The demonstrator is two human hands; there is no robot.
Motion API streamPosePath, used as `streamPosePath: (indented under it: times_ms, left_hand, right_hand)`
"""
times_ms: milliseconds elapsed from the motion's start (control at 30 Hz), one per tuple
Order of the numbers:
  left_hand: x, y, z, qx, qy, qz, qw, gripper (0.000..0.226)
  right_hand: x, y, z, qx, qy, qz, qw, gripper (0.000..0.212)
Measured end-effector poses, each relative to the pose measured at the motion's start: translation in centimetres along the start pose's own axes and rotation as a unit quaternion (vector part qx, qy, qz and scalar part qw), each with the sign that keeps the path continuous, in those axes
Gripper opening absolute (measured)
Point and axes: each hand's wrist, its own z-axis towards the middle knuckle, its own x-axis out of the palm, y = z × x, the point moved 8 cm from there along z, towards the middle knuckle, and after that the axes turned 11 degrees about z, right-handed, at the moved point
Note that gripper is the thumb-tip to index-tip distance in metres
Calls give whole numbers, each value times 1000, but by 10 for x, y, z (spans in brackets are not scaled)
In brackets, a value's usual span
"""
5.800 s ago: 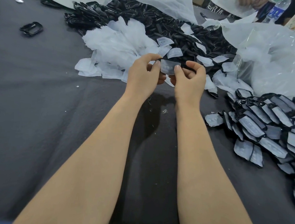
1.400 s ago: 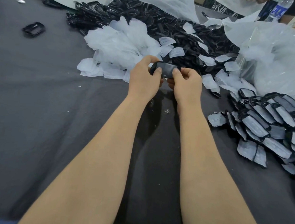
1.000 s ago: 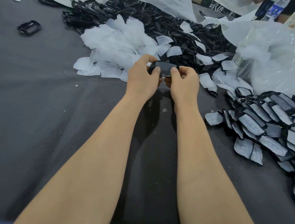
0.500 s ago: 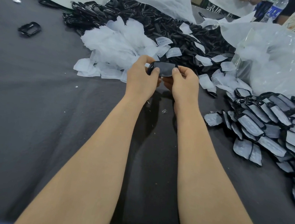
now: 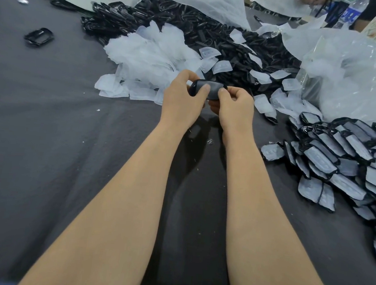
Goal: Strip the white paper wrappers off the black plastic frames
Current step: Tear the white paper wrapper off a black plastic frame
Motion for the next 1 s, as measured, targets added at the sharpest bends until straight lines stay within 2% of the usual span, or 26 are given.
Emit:
streamPosePath:
  times_ms: [467,833,1000]
  left_hand:
    - [2,2,0,-14,13,-1,1000,11]
    - [1,6,1,-29,-1,1,1000,11]
    - [1,7,3,-37,2,8,999,11]
  right_hand:
    - [2,3,-5,4,11,48,999,11]
    - [5,1,-7,0,0,-16,1000,6]
    - [6,2,-8,-8,-5,-11,1000,6]
